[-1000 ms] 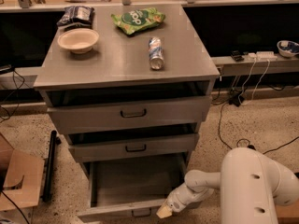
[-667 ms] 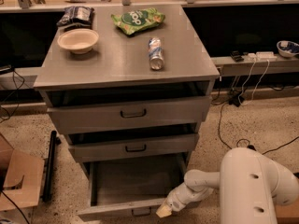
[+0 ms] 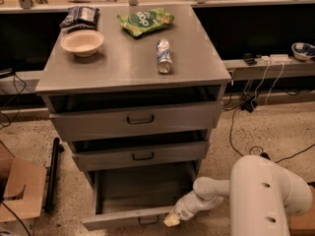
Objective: Close bottom drawer
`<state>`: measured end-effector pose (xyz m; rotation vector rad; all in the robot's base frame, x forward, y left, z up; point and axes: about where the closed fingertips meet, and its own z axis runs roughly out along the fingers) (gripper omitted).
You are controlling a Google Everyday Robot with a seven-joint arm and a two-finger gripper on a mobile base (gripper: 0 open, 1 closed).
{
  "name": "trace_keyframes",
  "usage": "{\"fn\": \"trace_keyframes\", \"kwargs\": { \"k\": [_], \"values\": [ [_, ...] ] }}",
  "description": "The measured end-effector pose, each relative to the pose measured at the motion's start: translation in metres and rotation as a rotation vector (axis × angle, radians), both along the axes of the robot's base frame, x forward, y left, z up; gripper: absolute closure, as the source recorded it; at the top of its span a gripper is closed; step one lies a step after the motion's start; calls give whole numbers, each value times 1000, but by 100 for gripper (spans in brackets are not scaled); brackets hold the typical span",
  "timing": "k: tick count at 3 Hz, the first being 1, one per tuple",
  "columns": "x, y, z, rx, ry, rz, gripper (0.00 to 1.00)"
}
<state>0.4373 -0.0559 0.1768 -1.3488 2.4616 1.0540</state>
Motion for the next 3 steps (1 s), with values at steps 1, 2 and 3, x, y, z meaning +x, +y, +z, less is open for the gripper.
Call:
{"fn": "trace_keyframes", "kwargs": {
  "k": [1, 2, 3],
  "values": [
    [0, 0, 0, 0, 0, 0, 100],
    [3, 2, 0, -7, -13, -2, 100],
    [5, 2, 0, -12, -21, -4, 100]
  ]
}}
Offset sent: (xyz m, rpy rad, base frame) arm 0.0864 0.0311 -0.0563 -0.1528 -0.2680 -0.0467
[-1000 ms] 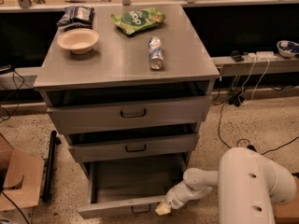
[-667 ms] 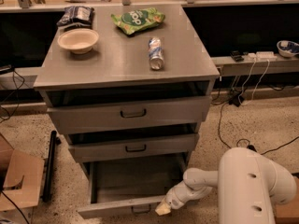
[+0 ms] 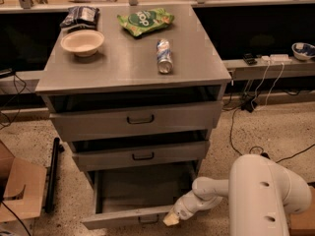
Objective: Close bottom drawer
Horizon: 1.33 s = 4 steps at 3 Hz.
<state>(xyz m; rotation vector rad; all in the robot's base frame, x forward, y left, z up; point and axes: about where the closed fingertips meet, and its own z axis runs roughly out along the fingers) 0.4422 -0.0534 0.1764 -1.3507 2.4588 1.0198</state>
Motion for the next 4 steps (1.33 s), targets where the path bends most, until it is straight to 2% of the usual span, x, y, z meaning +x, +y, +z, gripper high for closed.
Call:
{"fn": "trace_keyframes", "kwargs": {
  "k": [3, 4],
  "values": [
    [15, 2, -1, -19, -41, -17, 100],
    [29, 3, -2, -30, -74, -28, 100]
  ]
}}
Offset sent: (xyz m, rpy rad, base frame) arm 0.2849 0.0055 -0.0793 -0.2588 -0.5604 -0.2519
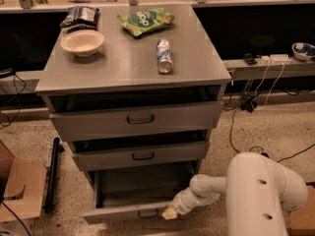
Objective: Close bottom drawer
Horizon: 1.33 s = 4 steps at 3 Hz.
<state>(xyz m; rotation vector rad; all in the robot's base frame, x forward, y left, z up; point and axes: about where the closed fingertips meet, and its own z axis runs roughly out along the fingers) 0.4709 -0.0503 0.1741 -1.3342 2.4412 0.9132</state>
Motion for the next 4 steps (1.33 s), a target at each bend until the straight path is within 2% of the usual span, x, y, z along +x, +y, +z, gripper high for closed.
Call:
{"fn": "trace_keyframes", "kwargs": {
  "k": [1, 3, 4],
  "values": [
    [2, 0, 0, -2, -8, -2, 100],
    [30, 4, 1, -21, -74, -19, 100],
    [30, 4, 1, -21, -74, -19, 100]
  ]
}}
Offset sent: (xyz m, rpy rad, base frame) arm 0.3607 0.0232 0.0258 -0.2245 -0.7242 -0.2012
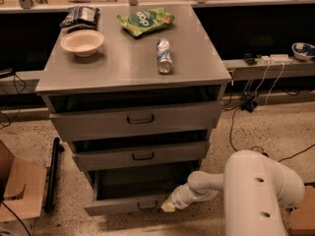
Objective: Close bottom drawer
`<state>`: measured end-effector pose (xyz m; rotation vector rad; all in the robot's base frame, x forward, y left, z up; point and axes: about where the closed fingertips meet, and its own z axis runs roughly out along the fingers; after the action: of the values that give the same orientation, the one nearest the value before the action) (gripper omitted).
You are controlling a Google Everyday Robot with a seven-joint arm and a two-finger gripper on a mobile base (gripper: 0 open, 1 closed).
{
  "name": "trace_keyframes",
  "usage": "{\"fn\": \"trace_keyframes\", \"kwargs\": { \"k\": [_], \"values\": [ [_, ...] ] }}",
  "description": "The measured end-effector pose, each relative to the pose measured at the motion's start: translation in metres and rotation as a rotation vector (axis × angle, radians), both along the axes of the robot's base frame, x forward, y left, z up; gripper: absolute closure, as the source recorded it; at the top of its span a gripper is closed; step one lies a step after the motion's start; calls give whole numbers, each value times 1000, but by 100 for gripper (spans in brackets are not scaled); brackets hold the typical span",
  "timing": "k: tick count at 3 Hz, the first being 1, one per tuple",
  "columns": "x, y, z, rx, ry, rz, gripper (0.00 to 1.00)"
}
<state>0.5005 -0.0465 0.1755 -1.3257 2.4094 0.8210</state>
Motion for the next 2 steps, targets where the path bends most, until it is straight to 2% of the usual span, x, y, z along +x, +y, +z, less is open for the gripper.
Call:
{"fn": "trace_keyframes", "kwargs": {
  "k": [1, 2],
  "values": [
    [16, 2, 2, -9, -35, -7, 100],
    [45, 3, 10, -37, -102, -3, 100]
  ]
}}
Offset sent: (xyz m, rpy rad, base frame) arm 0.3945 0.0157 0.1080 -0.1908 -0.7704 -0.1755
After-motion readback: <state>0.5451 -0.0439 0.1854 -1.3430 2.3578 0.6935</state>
